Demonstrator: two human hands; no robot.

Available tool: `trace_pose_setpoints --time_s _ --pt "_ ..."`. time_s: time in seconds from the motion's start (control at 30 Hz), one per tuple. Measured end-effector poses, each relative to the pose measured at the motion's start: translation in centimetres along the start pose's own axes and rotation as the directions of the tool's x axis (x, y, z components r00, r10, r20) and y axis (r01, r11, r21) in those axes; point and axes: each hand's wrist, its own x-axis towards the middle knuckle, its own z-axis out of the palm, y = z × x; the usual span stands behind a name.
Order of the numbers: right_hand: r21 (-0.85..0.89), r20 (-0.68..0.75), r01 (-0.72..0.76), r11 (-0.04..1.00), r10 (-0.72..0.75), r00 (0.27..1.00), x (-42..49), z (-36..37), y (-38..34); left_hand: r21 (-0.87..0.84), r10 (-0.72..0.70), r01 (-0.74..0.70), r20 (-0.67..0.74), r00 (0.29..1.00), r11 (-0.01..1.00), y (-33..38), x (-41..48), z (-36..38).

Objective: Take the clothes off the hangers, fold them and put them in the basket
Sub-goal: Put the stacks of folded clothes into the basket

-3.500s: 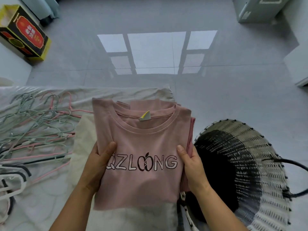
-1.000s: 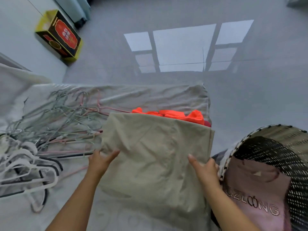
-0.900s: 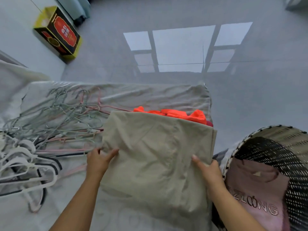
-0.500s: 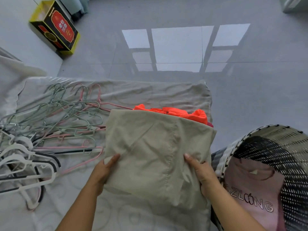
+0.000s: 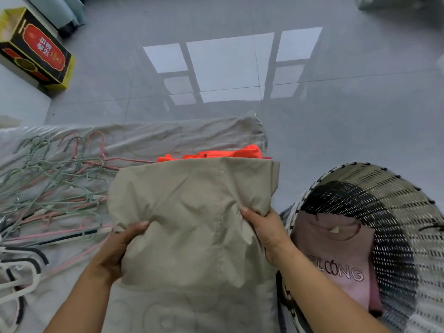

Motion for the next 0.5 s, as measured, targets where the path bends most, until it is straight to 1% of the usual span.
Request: trace_pose_setpoints --time_s 0.07,0.13,0.2,0.23,0.27,0.33,0.43,0.5 --pt "-0.009 0.021 0.023 1.000 -0.023 1.000 -0.6 -1.1 -1.3 -0.028 0.095 -0.095 0.020 0.995 0.995 0.5 -1.5 1.1" --pt "0.021 0.041 0.039 0.999 -0.040 0.998 -1.2 -2.9 -2.4 -0.023 0.202 -0.202 0.023 0.979 0.979 1.1 -3.0 3.0" --pt "0.060 -0.001 0.045 0.997 -0.045 0.999 -2.1 -5.6 -2.9 0.000 0.281 -0.282 0.041 0.959 0.960 1.5 -4.6 5.8" --pt "0.077 -0.033 0.062 0.995 -0.060 0.998 -2.6 -7.3 -3.1 0.013 0.299 -0.301 0.068 0.952 0.954 1.5 -5.5 7.6" --pt "0.097 -0.072 0.086 0.992 -0.079 0.994 -3.0 -9.3 -3.2 0.038 0.312 -0.318 0.112 0.944 0.947 1.3 -6.3 9.6" --pt "0.130 -0.167 0.087 0.988 -0.065 0.984 -4.0 -13.7 -3.2 0.133 0.301 -0.330 0.195 0.933 0.935 0.0 -7.6 13.9" --pt "0.235 -0.279 0.037 0.971 0.031 0.960 -5.4 -21.3 -2.5 0.225 0.247 -0.323 0.308 0.919 0.919 -3.3 -8.8 20.7" --pt "0.259 -0.295 -0.035 0.965 0.113 0.949 -6.0 -26.5 -1.4 0.293 0.222 -0.331 0.349 0.911 0.897 -6.3 -8.6 24.9"
